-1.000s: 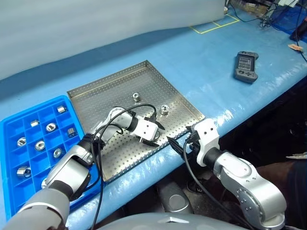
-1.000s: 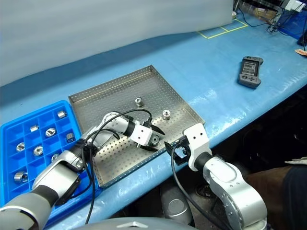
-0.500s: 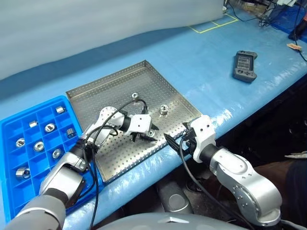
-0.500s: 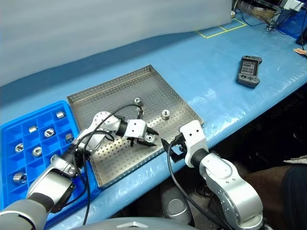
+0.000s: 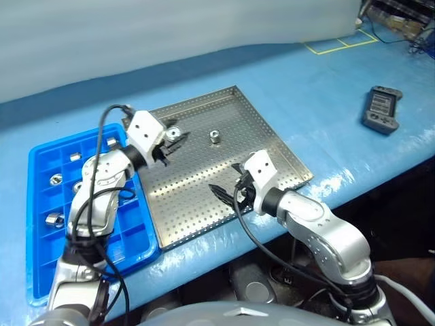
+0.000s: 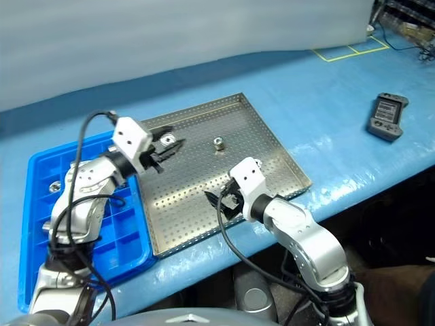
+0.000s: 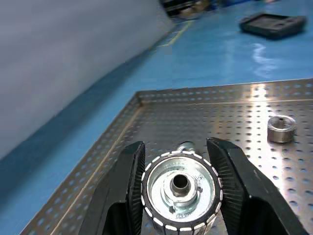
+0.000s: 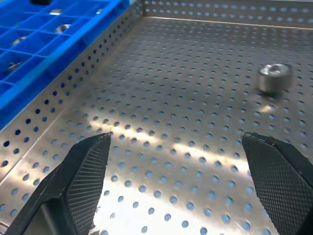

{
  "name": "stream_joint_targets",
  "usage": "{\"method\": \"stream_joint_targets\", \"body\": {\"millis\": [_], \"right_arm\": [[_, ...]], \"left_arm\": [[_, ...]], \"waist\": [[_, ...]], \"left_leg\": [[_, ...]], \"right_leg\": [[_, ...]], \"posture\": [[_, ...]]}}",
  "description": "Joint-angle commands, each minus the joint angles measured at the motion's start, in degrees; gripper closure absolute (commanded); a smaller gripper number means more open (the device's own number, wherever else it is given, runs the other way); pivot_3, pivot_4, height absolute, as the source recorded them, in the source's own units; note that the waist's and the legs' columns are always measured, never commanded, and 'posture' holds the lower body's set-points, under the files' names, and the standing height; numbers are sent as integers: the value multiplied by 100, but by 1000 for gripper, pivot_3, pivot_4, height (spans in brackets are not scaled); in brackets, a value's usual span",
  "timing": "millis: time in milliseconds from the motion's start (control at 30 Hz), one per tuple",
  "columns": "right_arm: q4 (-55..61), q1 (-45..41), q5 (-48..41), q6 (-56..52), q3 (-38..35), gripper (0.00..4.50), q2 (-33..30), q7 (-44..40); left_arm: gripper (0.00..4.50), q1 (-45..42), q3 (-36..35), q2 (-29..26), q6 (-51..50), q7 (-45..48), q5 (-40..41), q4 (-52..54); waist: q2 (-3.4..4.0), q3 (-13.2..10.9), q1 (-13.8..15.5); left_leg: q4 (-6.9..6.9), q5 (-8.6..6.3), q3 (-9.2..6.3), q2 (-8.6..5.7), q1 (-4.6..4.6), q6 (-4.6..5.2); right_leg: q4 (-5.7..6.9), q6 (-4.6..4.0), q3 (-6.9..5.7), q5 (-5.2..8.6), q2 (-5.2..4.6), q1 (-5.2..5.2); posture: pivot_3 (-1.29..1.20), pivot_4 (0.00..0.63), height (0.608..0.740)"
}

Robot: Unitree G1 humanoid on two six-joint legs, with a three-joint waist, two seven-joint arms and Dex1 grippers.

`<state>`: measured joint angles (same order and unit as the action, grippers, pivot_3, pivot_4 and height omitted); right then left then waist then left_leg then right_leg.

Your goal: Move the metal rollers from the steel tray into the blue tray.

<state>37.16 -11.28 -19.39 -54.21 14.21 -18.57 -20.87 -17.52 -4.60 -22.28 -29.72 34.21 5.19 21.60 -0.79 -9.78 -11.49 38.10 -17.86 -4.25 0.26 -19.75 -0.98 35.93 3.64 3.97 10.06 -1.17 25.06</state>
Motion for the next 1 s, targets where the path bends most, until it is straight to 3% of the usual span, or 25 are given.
{"method": "stream_joint_targets", "body": {"millis": [33, 133, 300, 400, 600, 800, 1000], "right_arm": [[-255, -401, -23, 376, 329, 0, 46, -352], [-471, -591, 11, 545, 520, 0, 48, -533], [-1040, -1054, 60, 955, 957, 0, 157, -1034], [-1283, -1204, 92, 1134, 1091, 0, 227, -1232], [-1696, -1476, 127, 1431, 1432, 0, 435, -1665], [-1879, -1558, 162, 1547, 1577, 0, 562, -1875], [-1893, -1517, 244, 1577, 1613, 0, 632, -1920]], "left_arm": [[2801, 587, -783, 292, -628, -952, -10, 1250], [2801, 995, -1079, 431, -949, -1366, 11, 1823], [2801, 2498, -1772, 957, -1566, -1937, 34, 3393], [2801, 3065, -1952, 1218, -1659, -2195, 111, 3778], [2801, 4616, -2002, 1694, -1082, -2797, 169, 3840], [2801, 5284, -1654, 1915, -918, -3122, 174, 3840], [2801, 5106, -1378, 1925, -1128, -3122, 248, 3736]], "waist": [[0, 0, 160], [-2, 1, 418], [-11, 5, 784], [-18, 8, 1047], [-27, 12, 1273], [-31, 14, 1493], [-30, 14, 1589]], "left_leg": [[-1, 0, 1, 0, 1, 0], [-1, 0, -5, -1, -5, -1], [-1, 2, -6, -9, -10, -5], [2, 4, -17, -14, -11, -10], [6, 9, -36, -12, 22, -17], [8, 13, -65, -11, 18, -24], [6, 14, -72, -11, 15, -25]], "right_leg": [[-1, -3, 1, -2, -2, 2], [0, -32, -8, -17, -4, 6], [-2, -36, -14, -19, -20, 10], [-1, -39, -26, -17, -23, 6], [-3, -42, -50, 20, -22, -38], [1, -59, -79, 30, -22, -44], [1, -64, -89, 33, -22, -43]], "posture": [[-36, 150, 740], [11, 150, 740], [122, 150, 740], [176, 150, 740], [291, 150, 740], [340, 150, 740], [313, 150, 740]]}}
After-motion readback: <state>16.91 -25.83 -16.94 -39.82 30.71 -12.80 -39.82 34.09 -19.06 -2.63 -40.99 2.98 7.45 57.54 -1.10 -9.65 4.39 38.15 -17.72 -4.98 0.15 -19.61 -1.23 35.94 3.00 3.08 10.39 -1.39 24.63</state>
